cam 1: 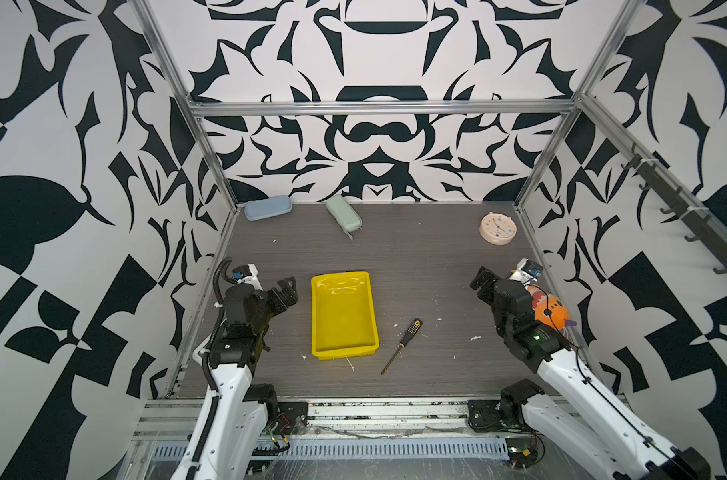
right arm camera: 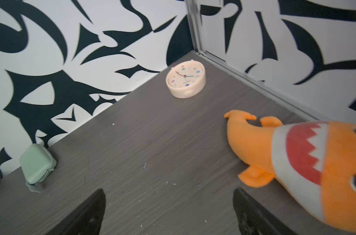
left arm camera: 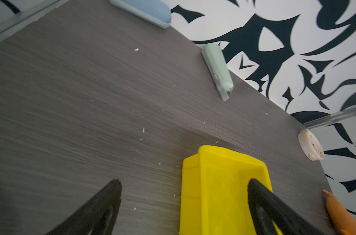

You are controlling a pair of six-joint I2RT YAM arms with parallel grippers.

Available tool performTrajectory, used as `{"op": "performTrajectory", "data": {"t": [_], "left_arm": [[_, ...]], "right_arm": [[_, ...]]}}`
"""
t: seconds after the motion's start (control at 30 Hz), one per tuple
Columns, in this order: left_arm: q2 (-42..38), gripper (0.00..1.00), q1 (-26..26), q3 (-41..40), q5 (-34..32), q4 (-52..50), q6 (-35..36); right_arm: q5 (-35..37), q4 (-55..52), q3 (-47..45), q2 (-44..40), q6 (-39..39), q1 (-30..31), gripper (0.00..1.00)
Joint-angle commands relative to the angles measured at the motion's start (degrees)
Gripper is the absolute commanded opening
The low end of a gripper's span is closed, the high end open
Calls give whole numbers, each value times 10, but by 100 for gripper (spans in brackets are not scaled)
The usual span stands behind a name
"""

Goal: Put the screwdriver in the bin
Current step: Pick up the screwdriver from the bottom-center of the table.

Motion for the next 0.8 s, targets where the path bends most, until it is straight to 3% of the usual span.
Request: {"op": "performTrajectory", "data": {"t": [0.0, 0.1, 0.17, 0.3, 0.37, 0.4, 0.53, 0.77], "left_arm": [[6, 99, -1, 23, -14, -59, -18], [2, 99, 0, 12, -21, -67, -9], [1, 99, 0, 14, -62, -92, -25], [-11, 99, 1, 14, -167, -136, -89], [-19, 99, 1, 8, -219, -178, -169], [-26, 99, 1, -2, -215, -169, -179], [-42, 100, 1, -38, -90, -80, -172], [-21, 91, 0, -89, 60, 43, -193]], "right_arm": [[40, -60, 3, -48, 58, -5, 100], [-17, -14, -20, -85, 30, -5, 100], [-64, -4, -10, -67, 23, -5, 100], [-151, -78, 82, 79, 48, 0, 100], [-182, -97, 104, 140, 87, 25, 98], [-189, -86, 103, 160, 106, 52, 96], [-129, -70, 105, 213, 168, 171, 91], [-127, -33, 63, 259, 285, 235, 76]]}}
